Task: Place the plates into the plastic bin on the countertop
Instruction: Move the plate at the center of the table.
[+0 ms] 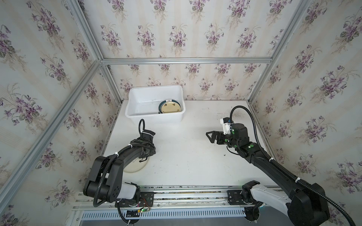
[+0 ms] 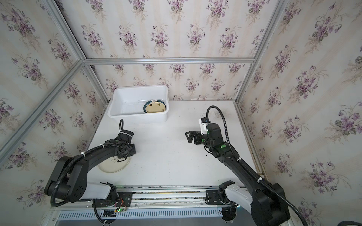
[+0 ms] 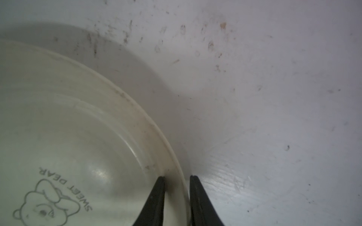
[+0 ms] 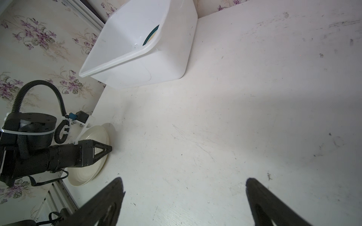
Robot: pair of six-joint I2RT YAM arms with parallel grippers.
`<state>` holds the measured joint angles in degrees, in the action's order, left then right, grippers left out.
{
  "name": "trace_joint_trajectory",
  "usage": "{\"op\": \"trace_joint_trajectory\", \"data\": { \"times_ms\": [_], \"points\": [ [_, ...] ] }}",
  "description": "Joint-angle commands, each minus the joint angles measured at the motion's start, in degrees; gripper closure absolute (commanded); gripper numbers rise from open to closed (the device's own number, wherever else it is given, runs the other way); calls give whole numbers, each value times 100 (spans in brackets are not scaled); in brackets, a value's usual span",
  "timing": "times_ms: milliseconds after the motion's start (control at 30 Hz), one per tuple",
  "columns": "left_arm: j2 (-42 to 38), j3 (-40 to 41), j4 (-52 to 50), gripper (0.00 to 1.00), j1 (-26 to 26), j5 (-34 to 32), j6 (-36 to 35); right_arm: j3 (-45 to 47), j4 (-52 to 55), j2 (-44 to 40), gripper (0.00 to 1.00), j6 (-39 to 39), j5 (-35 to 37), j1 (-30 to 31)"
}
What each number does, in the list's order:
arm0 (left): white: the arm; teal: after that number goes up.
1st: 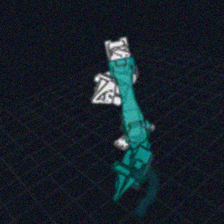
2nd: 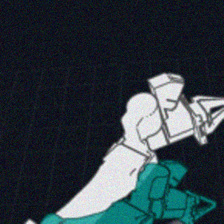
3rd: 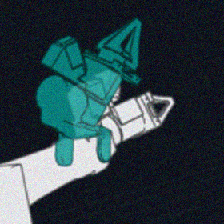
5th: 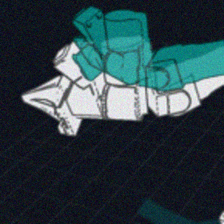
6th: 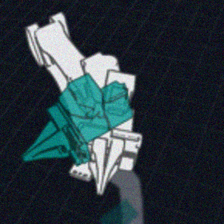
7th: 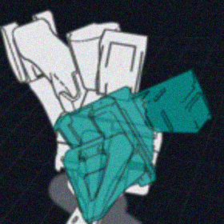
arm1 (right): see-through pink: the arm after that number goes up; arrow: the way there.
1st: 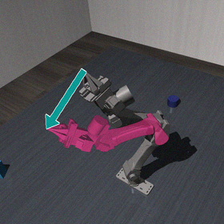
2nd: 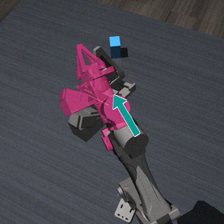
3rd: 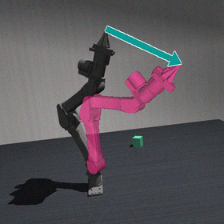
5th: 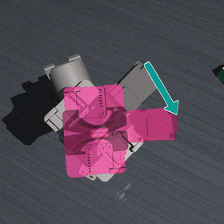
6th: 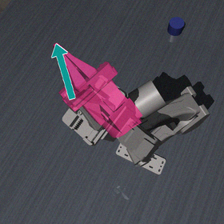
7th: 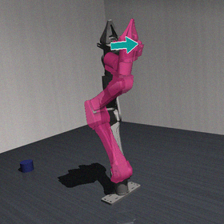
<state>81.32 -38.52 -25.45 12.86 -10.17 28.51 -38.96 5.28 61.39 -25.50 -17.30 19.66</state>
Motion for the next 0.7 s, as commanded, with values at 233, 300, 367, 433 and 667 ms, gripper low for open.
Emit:
{"op": "trace_joint_trajectory", "data": {
  "times_ms": [233,300,367,433,667],
  "points": [
    [119,-115,124,93,31,285,-115,-59,-5,-21,1,-43,121,-6],
    [185,-191,144,95,97,380,-179,-59,2,-21,1,-51,135,-2],
    [291,-308,201,99,229,490,-338,-59,16,-22,1,-70,156,-3],
    [441,-448,207,100,371,569,-400,-59,37,-13,1,-95,191,-4],
    [599,-685,320,100,910,877,-239,-77,131,-77,1,-102,267,-8]
  ]
}}
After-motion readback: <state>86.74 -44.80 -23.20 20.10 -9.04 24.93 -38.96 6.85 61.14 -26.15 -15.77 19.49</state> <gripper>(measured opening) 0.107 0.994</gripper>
